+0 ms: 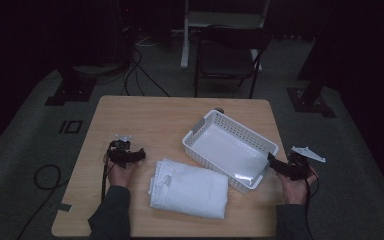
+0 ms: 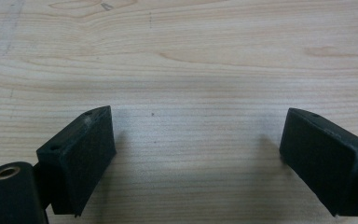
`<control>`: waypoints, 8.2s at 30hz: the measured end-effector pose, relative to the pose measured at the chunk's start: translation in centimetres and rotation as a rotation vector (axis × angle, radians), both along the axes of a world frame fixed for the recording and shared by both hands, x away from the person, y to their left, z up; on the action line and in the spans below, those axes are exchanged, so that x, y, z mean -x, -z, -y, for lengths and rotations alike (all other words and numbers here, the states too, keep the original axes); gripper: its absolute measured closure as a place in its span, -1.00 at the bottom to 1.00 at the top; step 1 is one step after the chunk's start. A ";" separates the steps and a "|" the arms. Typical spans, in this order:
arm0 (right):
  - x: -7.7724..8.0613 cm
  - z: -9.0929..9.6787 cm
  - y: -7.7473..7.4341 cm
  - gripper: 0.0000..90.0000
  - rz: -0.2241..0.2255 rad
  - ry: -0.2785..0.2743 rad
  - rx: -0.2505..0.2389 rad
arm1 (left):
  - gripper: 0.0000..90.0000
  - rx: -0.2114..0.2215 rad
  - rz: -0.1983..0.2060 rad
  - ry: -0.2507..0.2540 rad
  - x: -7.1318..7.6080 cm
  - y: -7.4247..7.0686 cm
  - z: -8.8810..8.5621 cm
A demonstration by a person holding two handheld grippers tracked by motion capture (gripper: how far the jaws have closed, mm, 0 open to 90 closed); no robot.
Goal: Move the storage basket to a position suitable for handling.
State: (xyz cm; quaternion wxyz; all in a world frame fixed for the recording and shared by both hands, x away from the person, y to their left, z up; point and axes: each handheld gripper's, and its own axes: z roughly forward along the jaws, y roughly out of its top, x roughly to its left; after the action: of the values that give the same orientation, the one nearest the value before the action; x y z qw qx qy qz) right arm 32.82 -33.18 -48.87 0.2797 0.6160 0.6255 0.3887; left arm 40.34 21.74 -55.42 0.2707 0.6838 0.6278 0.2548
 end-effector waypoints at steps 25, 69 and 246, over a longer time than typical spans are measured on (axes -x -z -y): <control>3.7 -4.0 1.2 -0.72 -0.054 -0.057 0.064 | -0.30 -0.070 0.003 0.027 0.6 -0.7 0.5; -2.7 -4.4 1.8 0.30 -0.119 0.002 0.007 | -0.05 0.037 0.130 0.126 2.4 -4.1 2.0; 2.1 -16.8 4.5 0.03 -0.119 -0.550 0.156 | 0.08 0.028 0.130 0.326 12.1 -2.8 5.7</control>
State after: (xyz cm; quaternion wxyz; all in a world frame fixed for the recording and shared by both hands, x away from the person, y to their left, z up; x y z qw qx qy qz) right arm 30.73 -16.39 -53.41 0.1732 0.4215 0.8124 0.3638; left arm 28.27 16.02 -52.63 0.3580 0.7549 0.4933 0.2423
